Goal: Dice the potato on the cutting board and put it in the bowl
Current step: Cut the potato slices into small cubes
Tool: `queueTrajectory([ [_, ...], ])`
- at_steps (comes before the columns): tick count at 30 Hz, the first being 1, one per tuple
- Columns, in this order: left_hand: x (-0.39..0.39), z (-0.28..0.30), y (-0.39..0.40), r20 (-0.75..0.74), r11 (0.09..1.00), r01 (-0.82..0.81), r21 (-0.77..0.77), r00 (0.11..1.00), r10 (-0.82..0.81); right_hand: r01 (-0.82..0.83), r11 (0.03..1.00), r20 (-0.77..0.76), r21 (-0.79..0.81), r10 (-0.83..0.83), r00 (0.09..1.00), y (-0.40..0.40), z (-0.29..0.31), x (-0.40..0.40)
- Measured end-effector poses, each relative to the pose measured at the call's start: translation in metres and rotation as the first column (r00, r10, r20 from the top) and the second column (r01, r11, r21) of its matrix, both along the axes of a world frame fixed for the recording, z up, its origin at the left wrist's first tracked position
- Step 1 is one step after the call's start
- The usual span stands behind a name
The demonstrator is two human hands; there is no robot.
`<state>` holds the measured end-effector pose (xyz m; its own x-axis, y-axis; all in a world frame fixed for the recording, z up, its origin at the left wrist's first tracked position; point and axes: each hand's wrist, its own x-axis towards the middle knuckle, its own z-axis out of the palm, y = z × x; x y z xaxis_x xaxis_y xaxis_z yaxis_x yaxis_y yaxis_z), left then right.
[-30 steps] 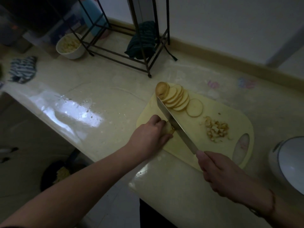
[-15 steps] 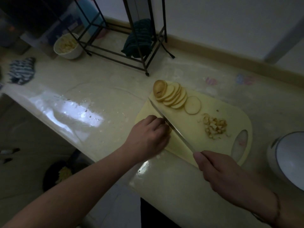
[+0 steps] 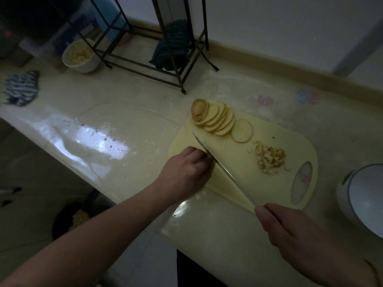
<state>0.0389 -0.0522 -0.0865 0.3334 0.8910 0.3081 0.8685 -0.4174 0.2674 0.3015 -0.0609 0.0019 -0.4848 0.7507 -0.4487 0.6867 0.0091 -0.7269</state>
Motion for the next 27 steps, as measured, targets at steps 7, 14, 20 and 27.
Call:
queueTrajectory([
  [7,0.000,-0.001,0.002,0.007,0.999,0.023,-0.028,1.000,-0.023,-0.011,1.000,-0.005,0.009,0.011,1.000,0.013,-0.013,-0.013],
  [14,0.000,0.006,0.002,-0.006,1.000,0.013,-0.016,1.000,-0.013,0.003,1.000,-0.003,-0.012,-0.003,1.000,0.026,-0.017,-0.017],
  [20,0.002,0.007,0.002,-0.005,1.000,-0.013,-0.018,1.000,0.013,0.010,1.000,-0.007,0.001,-0.010,1.000,0.023,-0.013,-0.013],
  [27,-0.002,0.006,-0.004,0.029,1.000,0.002,0.002,1.000,-0.002,-0.017,1.000,-0.031,-0.004,0.017,0.999,0.015,-0.003,-0.018],
])
